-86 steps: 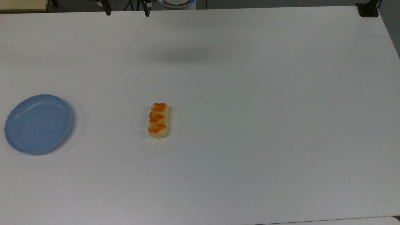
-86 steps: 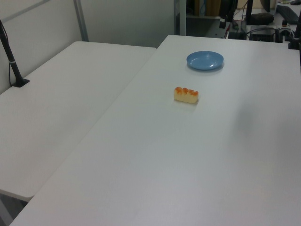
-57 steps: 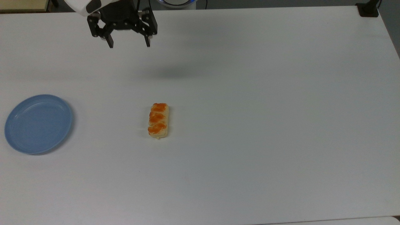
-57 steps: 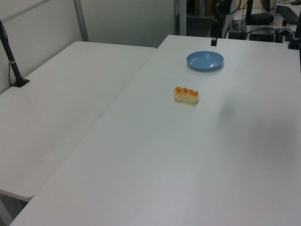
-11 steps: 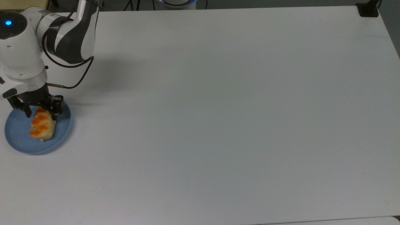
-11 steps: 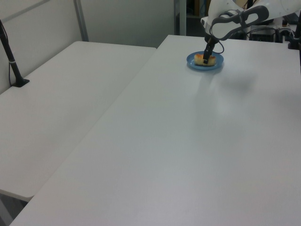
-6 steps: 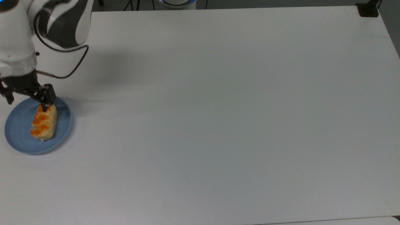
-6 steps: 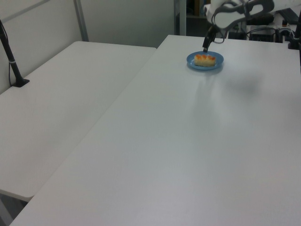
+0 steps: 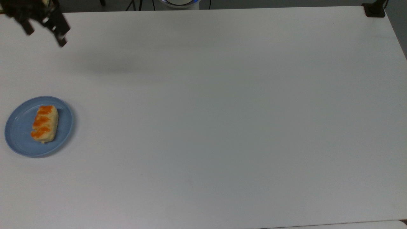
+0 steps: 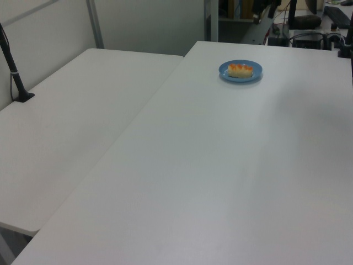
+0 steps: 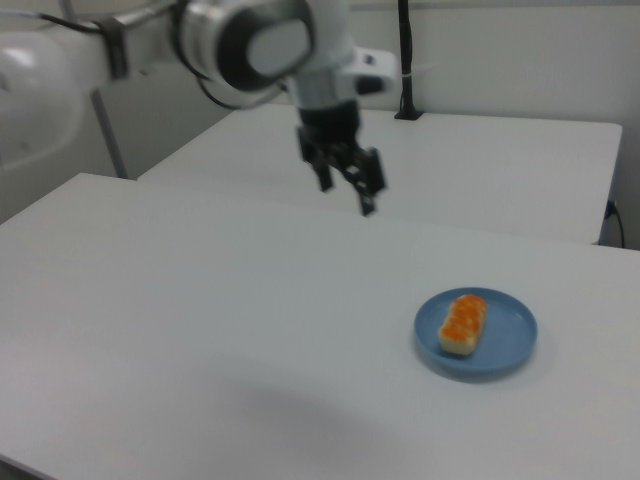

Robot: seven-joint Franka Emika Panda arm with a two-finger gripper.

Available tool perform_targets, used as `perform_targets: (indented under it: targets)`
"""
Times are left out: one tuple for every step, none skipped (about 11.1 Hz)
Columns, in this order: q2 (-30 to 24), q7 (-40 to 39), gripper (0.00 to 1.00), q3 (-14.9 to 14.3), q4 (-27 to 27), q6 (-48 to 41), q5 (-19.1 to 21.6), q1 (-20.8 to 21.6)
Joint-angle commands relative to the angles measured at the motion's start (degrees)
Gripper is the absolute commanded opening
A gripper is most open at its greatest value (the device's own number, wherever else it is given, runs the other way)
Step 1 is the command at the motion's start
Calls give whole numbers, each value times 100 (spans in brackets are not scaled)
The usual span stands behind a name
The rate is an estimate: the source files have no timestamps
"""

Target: Put the bread onto the plate

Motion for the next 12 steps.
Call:
perform_targets:
  targets:
    - [-936, 883, 100, -346, -735, -635, 73, 946]
    - [-1077, 998, 100, -652, -876, -635, 73, 1472]
    - [-1113, 999, 100, -934, -955, -635, 65, 1904]
    - [-1105, 982, 100, -1041, -982, -609, 39, 2169]
    - [-1079, 860, 100, -1033, -983, -565, 4, 2215]
    - [-1052, 528, 100, -990, -974, -548, -32, 2207]
    - [-1034, 107, 100, -954, -974, -547, -41, 2198]
    - [-1017, -149, 100, -884, -965, -556, -41, 2163]
    - [-1017, -222, 100, -684, -965, -547, -58, 2102]
    - [-1008, -231, 100, -351, -974, -547, -137, 1919]
    - [-1008, -196, 100, -52, -991, -556, -242, 1778]
    - [-1008, -187, 100, -23, -991, -591, -252, 1776]
